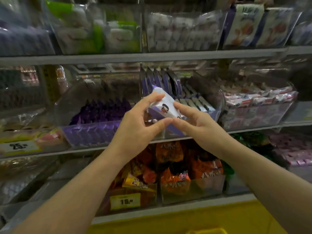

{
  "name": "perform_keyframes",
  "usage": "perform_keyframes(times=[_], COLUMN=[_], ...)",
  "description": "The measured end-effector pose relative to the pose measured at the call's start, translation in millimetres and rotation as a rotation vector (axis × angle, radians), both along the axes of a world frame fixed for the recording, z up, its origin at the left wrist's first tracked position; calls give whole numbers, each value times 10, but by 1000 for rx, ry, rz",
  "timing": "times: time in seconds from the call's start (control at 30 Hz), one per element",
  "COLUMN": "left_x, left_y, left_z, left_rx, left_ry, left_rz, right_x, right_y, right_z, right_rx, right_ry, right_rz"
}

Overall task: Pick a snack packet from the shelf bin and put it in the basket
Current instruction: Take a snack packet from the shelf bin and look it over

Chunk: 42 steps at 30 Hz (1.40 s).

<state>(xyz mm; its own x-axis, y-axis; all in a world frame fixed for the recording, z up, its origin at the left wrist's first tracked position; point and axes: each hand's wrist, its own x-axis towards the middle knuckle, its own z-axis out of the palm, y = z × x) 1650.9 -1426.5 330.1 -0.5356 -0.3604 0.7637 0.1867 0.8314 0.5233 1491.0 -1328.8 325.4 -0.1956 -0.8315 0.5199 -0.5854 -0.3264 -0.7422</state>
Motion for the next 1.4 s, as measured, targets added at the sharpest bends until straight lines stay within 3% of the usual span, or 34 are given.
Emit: perform_keyframes(times=[0.4, 0.73, 1.07, 1.2, 1.4], left_x=[-390, -636, -847, -795, -665], left_y=[-620, -972, -1093, -1146, -1172], left_z=[561, 633, 660, 620, 622], left_rx=[-233, -460, -743, -663, -550], left_ry=[-194, -505, -492, -483, -728], left_rz=[324, 524, 618, 535, 462], right_x=[-347, -583, -696, -631, -551], right_y=[-764, -978, -1141, -1171, -1265], right_z=[347, 372, 723, 819, 994], right_rx=[49, 267, 495, 609, 808], right_ry=[167, 609, 821, 912, 1083], right_rz=[-95, -269, -11, 84, 112])
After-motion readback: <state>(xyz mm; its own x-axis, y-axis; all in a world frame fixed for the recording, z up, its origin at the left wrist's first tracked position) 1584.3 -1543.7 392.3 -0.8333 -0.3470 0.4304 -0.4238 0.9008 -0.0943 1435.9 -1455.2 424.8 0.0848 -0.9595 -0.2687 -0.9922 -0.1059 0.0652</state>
